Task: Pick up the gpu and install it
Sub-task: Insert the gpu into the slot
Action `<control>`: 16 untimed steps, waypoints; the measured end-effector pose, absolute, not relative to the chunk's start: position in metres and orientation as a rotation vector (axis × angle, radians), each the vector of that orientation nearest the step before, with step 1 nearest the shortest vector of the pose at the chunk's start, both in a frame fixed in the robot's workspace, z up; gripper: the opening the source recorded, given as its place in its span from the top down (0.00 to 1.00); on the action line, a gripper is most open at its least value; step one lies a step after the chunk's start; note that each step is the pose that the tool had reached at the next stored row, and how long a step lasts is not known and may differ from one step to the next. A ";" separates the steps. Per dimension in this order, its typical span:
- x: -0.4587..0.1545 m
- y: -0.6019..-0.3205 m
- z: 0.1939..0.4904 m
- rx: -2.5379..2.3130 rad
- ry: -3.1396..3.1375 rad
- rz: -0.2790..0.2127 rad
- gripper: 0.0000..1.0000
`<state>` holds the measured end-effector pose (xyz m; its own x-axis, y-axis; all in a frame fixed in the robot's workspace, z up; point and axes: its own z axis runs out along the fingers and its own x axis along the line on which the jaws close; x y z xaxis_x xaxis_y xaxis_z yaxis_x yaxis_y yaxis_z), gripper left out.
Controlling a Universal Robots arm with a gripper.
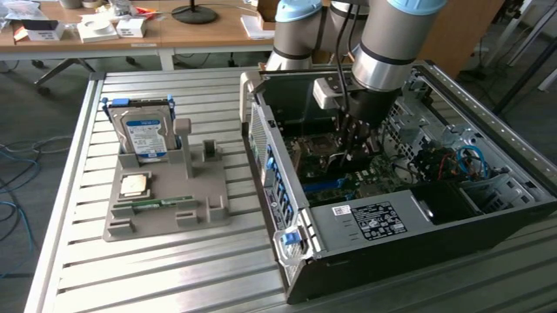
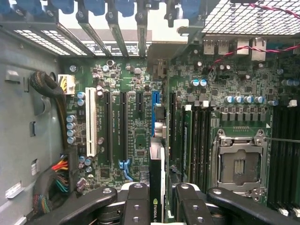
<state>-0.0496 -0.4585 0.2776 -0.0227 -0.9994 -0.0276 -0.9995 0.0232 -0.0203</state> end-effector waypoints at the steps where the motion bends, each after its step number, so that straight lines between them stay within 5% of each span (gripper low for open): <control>1: -0.050 -0.458 0.277 -2.169 2.226 0.007 0.74; 16: -0.051 -0.460 0.277 -2.167 2.231 0.002 0.74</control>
